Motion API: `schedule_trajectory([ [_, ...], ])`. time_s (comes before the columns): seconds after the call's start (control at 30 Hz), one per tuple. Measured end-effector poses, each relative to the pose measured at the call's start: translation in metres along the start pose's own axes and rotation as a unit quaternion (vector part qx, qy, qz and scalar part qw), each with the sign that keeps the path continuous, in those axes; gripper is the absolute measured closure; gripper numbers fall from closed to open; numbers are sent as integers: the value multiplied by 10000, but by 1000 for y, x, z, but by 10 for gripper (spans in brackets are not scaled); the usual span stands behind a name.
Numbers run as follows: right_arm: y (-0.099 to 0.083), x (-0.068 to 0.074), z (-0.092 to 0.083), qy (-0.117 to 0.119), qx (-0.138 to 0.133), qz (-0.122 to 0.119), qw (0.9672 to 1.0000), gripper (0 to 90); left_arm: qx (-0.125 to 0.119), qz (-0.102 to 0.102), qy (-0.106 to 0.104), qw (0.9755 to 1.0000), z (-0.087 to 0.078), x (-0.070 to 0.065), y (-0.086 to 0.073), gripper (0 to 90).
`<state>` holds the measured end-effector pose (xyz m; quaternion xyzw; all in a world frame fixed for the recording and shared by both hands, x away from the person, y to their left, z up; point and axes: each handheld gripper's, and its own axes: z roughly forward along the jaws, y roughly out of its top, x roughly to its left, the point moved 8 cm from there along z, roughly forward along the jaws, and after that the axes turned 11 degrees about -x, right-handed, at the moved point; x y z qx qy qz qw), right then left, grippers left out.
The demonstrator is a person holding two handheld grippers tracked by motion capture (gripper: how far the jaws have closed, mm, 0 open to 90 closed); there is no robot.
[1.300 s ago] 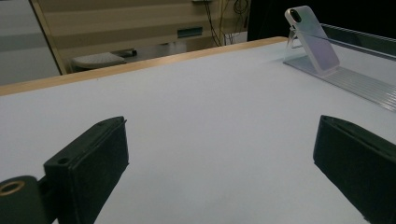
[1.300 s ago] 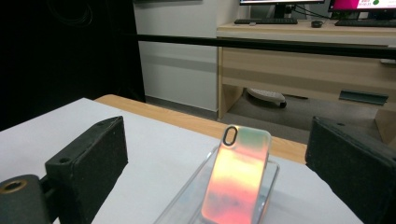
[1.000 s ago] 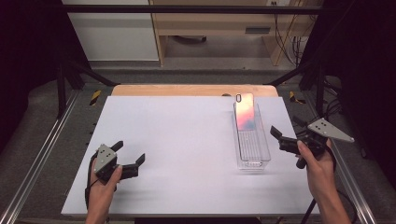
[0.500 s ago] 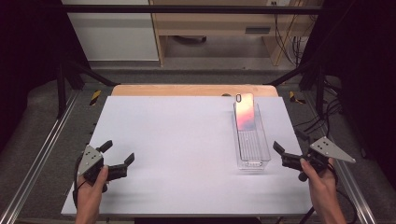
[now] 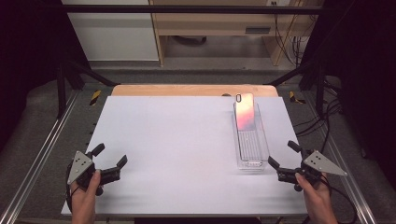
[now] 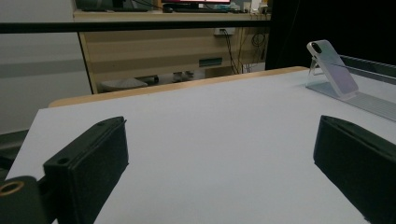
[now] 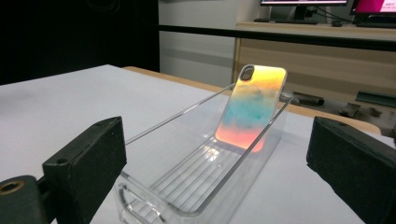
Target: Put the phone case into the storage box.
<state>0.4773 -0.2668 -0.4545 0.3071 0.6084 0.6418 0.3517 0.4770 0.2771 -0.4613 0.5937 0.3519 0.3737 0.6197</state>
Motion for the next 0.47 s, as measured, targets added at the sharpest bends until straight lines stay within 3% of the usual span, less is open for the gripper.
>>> schedule_trajectory([
  [0.23, -9, 5, 3, 12, -68, 186, 9998, 47, -107, 44, -82, 9999, -2, -6, -1, 24],
  [0.47, -15, 13, 7, 135, 38, 79, 9999, 43, -219, -40, -115, 9997, -1, -12, 3, 24],
])
